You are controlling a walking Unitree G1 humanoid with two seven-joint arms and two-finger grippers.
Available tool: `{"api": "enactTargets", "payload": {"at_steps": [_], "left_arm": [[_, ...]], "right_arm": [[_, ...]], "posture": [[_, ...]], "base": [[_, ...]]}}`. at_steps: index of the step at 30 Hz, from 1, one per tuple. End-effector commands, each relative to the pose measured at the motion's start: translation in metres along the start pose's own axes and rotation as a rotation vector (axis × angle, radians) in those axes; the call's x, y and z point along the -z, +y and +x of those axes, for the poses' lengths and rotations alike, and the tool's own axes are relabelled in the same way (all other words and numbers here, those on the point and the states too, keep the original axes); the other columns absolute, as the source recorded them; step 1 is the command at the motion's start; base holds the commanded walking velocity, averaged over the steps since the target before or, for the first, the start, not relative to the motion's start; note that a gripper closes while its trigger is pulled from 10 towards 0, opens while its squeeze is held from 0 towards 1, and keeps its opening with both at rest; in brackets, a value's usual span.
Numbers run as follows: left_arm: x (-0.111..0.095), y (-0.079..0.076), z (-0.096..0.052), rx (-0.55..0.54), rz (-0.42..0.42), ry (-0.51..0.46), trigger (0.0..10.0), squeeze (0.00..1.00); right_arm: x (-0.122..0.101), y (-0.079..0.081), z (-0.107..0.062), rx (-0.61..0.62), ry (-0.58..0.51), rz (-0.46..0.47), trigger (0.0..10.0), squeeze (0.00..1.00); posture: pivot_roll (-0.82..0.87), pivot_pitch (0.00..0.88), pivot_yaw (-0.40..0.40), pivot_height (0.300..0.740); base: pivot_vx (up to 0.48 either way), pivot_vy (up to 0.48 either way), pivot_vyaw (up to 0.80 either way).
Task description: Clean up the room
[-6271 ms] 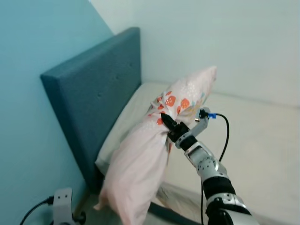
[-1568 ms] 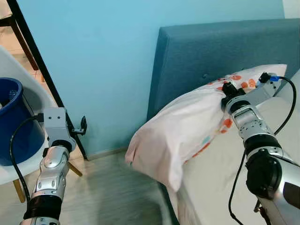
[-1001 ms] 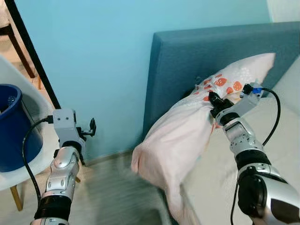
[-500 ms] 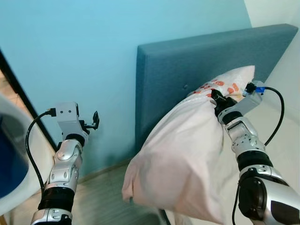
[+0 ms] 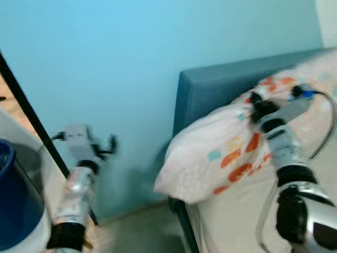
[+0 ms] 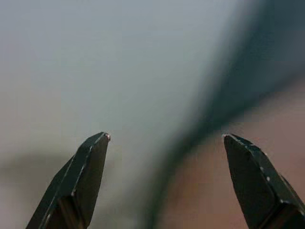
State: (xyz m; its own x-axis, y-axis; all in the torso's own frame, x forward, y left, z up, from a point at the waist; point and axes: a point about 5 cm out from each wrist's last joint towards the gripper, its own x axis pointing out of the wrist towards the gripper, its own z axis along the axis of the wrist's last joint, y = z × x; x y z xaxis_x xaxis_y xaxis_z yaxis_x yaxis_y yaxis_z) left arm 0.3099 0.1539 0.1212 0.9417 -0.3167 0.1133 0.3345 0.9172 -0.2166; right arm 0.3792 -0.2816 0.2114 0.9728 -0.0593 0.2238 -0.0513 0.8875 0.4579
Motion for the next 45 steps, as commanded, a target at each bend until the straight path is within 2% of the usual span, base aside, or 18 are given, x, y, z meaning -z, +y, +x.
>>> {"api": "enactTargets", "payload": {"at_steps": [1,2,3,4,5,8,9,10,11,13,14,17,23,29,34,38,41,45], "left_arm": [[-0.001,-0.016,-0.008,0.186,-0.041,0.019,10.0,0.0],[-0.001,-0.016,-0.008,0.186,-0.041,0.019,10.0,0.0],[0.001,-0.03,-0.019,0.337,-0.067,0.049,10.0,0.0],[0.001,-0.03,-0.019,0.337,-0.067,0.049,10.0,0.0],[0.003,-0.039,-0.03,0.452,-0.078,0.081,10.0,0.0],[0.003,-0.039,-0.03,0.452,-0.078,0.081,10.0,0.0],[0.004,-0.044,-0.037,0.516,-0.086,0.101,10.0,0.0],[0.004,-0.044,-0.037,0.516,-0.086,0.101,10.0,0.0],[0.007,-0.041,-0.036,0.496,-0.046,0.114,10.0,0.0],[0.007,-0.041,-0.036,0.496,-0.046,0.114,10.0,0.0],[0.01,-0.036,-0.032,0.437,-0.007,0.118,10.0,0.0],[0.018,-0.034,-0.028,0.353,0.002,0.133,10.0,0.0],[0.023,-0.037,-0.03,0.335,-0.016,0.154,10.0,0.0],[0.02,-0.03,-0.029,0.286,0.032,0.18,10.0,0.0],[0.014,-0.009,-0.025,0.152,0.097,0.144,10.0,0.0],[0.012,-0.001,-0.023,0.099,0.12,0.14,10.0,0.0],[0.008,0.015,-0.022,-0.018,0.17,0.127,10.0,0.0],[0.005,0.025,-0.023,-0.092,0.196,0.122,10.0,0.0]], "right_arm": [[-0.023,0.013,0.008,-0.059,-0.105,-0.027,10.0,0.0],[-0.023,0.013,0.008,-0.059,-0.105,-0.027,10.0,0.0],[-0.025,0.011,0.007,-0.05,-0.108,-0.028,10.0,0.0],[-0.025,0.011,0.007,-0.05,-0.108,-0.028,10.0,0.0],[-0.026,0.009,0.006,-0.042,-0.111,-0.03,10.0,0.0],[-0.026,0.009,0.006,-0.042,-0.111,-0.03,10.0,0.0],[-0.027,0.008,0.006,-0.037,-0.116,-0.031,10.0,0.0],[-0.027,0.008,0.006,-0.037,-0.116,-0.031,10.0,0.0],[-0.028,0.007,0.006,-0.031,-0.116,-0.032,10.0,0.0],[-0.028,0.007,0.006,-0.031,-0.116,-0.032,10.0,0.0],[-0.027,0.006,0.006,-0.027,-0.11,-0.037,10.0,0.0],[-0.024,0.006,0.006,-0.021,-0.097,-0.047,10.0,0.0],[-0.021,0.005,0.005,-0.013,-0.087,-0.057,10.0,0.0],[-0.018,0.006,0.005,-0.003,-0.072,-0.073,10.0,0.0],[0.003,0.001,0.001,0.03,0.003,-0.073,10.0,0.0],[0.009,-0.002,-0.002,0.043,0.022,-0.075,10.0,0.0],[0.02,-0.012,-0.007,0.109,0.071,-0.088,10.0,0.0],[0.023,-0.02,-0.011,0.16,0.101,-0.082,10.0,0.0]], "posture": [[-0.03,0.0,-0.047,0.716],[-0.03,0.0,-0.047,0.716],[-0.03,0.0,-0.045,0.716],[-0.03,0.0,-0.045,0.716],[-0.03,0.0,-0.045,0.716],[-0.03,0.0,-0.045,0.716],[-0.03,0.0,-0.046,0.716],[-0.03,0.0,-0.046,0.716],[-0.03,0.0,-0.05,0.716],[-0.03,0.0,-0.05,0.716],[-0.03,0.0,-0.05,0.716],[-0.03,0.0,-0.052,0.716],[-0.02,0.0,-0.053,0.716],[-0.02,0.0,-0.056,0.716],[-0.02,0.0,-0.056,0.716],[-0.01,0.0,-0.057,0.716],[-0.01,0.0,-0.058,0.716],[-0.01,0.0,-0.058,0.706]], "base": [[0.0,0.0,0.0],[0.0,0.0,0.0],[0.0,0.0,0.0],[0.0,0.0,0.0],[0.0,0.0,0.0],[0.0,0.0,0.0],[0.0,0.0,0.0],[0.0,0.0,0.0],[0.0,0.0,0.0],[0.0,0.0,0.0],[0.0,-0.472,0.0],[0.0,-0.472,0.0],[0.0,-0.236,0.0],[0.0,0.0,0.0],[0.0,0.0,0.0],[0.0,0.0,0.0],[0.0,0.0,0.0],[0.0,0.0,0.0]]}}
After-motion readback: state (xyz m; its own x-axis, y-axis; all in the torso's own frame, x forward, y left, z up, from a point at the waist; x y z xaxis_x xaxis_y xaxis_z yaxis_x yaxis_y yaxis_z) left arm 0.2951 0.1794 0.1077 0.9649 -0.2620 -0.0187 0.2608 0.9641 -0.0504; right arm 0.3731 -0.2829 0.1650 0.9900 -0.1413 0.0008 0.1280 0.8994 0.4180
